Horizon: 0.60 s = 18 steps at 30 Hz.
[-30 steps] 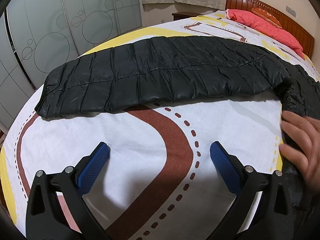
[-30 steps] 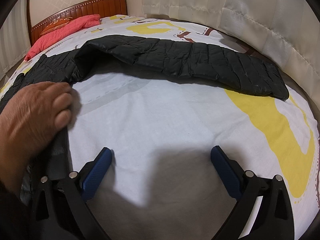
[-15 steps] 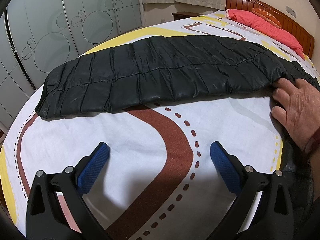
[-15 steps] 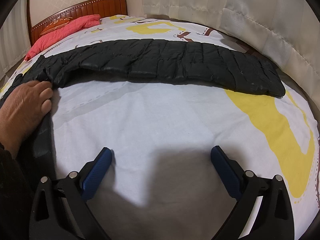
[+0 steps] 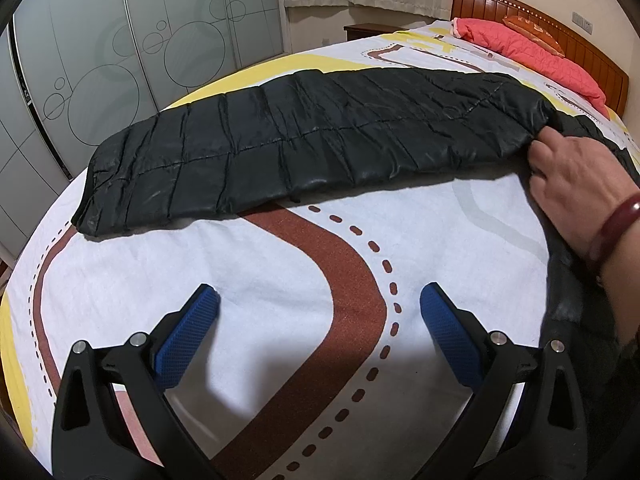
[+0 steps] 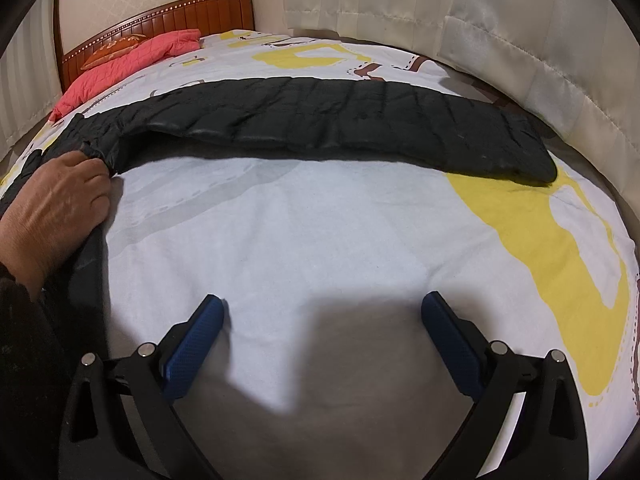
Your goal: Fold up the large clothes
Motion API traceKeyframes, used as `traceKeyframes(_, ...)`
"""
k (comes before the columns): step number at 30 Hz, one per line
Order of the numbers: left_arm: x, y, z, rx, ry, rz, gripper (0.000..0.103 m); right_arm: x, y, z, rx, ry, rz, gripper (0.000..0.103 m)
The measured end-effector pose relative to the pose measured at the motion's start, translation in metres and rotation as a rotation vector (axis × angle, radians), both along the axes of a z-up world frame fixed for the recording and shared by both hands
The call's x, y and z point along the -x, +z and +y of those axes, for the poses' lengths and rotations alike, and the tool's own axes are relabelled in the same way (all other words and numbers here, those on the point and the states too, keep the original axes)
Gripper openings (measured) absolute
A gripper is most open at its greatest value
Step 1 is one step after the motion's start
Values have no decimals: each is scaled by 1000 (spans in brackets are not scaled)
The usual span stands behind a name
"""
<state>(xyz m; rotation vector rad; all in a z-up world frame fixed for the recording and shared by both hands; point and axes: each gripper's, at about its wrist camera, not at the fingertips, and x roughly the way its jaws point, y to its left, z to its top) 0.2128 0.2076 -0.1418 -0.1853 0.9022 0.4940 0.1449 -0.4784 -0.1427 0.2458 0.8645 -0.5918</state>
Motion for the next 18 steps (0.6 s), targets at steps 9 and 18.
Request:
traceKeyframes(9,0,1,-1,-3,0,1,101,0,0,1,-1,0,-2,99)
traceKeyframes(18,1,0,-1,-3,0,0,101,-1,0,0,-1,1,0,99)
